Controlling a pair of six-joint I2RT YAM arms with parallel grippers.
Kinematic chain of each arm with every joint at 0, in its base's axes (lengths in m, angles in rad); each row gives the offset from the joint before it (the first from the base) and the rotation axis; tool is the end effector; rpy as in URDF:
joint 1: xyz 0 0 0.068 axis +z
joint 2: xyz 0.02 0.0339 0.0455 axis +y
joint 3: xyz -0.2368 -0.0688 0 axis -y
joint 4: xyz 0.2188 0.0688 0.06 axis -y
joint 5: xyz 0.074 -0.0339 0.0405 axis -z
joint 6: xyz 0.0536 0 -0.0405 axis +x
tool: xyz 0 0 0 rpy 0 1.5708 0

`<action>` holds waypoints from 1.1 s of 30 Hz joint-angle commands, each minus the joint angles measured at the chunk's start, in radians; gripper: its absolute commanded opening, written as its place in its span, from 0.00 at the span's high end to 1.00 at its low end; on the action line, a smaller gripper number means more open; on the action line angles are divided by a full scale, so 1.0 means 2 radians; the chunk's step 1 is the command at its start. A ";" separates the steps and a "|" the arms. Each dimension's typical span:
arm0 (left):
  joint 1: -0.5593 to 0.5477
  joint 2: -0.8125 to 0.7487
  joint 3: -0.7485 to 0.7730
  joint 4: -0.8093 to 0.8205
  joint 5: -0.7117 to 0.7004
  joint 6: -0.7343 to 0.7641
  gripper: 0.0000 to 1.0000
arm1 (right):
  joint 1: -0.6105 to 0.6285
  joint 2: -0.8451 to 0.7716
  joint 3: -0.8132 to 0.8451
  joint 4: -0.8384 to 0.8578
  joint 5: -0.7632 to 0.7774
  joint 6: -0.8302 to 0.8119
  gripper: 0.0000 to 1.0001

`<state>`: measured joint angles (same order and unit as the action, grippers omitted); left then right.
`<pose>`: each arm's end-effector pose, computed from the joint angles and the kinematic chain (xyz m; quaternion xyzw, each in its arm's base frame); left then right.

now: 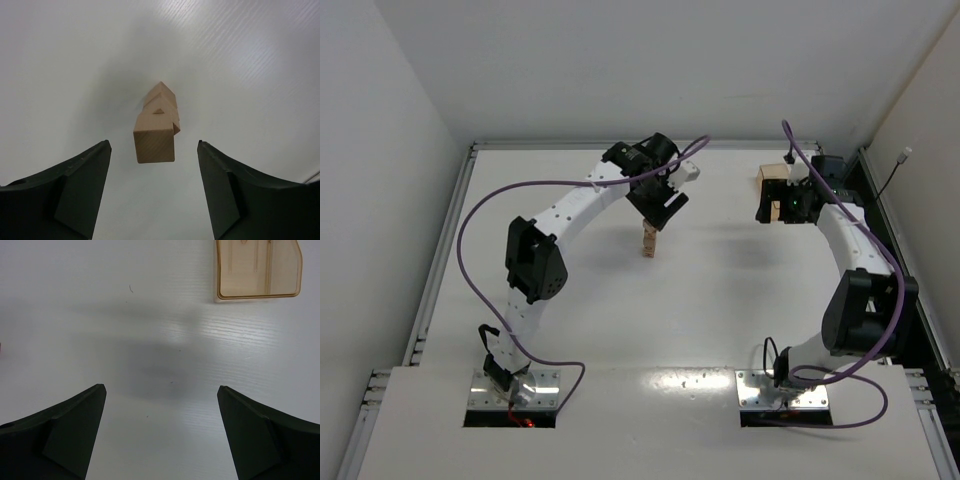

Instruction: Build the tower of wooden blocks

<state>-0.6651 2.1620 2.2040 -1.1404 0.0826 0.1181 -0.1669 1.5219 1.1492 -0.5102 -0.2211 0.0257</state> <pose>0.3325 -0.2664 0.2658 0.3797 0.8942 -0.1018 0.2143 0.3118 -0.0406 0.2287 0.0529 0.9349 0.0800 0.3416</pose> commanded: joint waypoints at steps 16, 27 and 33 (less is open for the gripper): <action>0.019 -0.171 -0.129 0.099 -0.235 -0.140 0.01 | 0.017 -0.064 -0.037 0.038 -0.004 -0.024 0.06; 0.210 -0.296 -0.450 0.209 -0.114 -0.210 0.01 | 0.037 -0.069 -0.052 0.027 0.031 -0.039 0.04; 0.248 -0.302 -0.482 0.226 -0.081 -0.208 0.01 | 0.042 -0.069 -0.052 0.027 0.051 -0.034 0.03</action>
